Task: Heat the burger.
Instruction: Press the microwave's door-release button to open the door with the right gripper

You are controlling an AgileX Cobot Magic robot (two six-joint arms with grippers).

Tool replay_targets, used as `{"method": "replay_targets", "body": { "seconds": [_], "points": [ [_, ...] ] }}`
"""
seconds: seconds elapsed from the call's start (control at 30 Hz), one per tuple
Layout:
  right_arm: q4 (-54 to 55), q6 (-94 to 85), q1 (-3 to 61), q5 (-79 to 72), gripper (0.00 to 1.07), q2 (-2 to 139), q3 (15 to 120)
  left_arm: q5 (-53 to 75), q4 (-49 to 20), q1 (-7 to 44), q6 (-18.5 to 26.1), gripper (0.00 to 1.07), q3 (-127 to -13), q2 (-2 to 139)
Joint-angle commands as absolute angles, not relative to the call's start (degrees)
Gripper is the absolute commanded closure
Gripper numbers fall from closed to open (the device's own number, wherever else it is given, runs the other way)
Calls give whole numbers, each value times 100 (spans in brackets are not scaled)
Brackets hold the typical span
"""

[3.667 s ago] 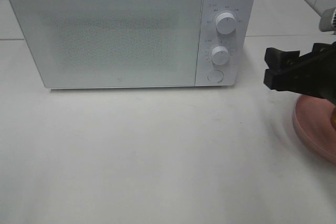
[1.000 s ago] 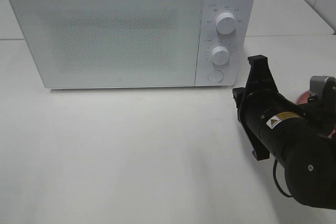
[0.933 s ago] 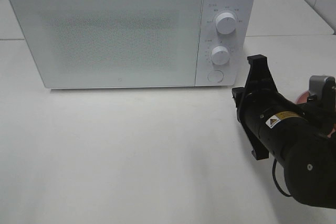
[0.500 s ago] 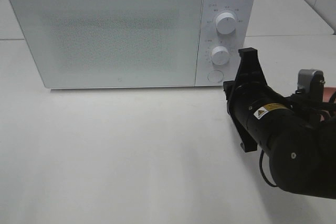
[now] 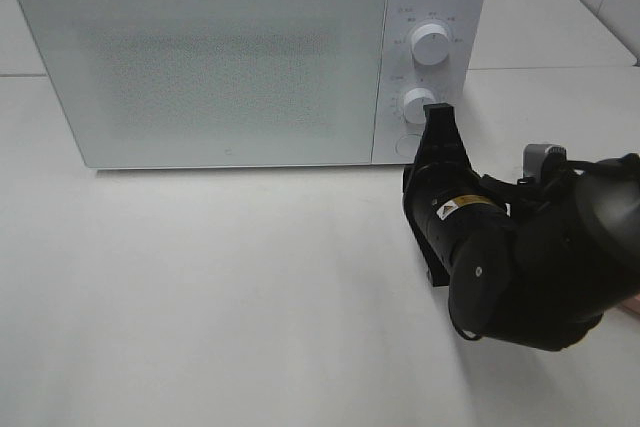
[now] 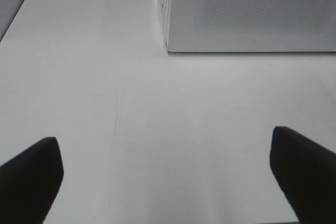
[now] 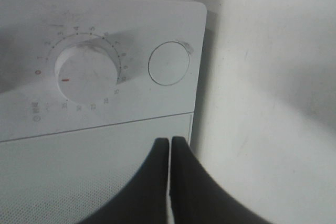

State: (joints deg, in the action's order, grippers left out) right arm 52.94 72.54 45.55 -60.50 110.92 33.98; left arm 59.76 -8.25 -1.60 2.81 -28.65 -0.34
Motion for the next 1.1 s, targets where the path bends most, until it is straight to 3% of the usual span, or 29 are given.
{"method": "replay_targets", "body": {
  "seconds": [0.03, 0.5, 1.1],
  "points": [
    [5294, 7242, 4383, -5987, 107, 11196, 3598, 5936, -865, -166, 252, 7, -2848, -74],
    [5254, 6939, 3822, -5552, 107, 11683, 4383, 5936, -865, -166, 252, 7, -2848, -74],
    [5300, 6755, 3615, -5483, 107, 12175, 5031, 5936, -865, -166, 252, 7, -2848, -74]
  ]
}}
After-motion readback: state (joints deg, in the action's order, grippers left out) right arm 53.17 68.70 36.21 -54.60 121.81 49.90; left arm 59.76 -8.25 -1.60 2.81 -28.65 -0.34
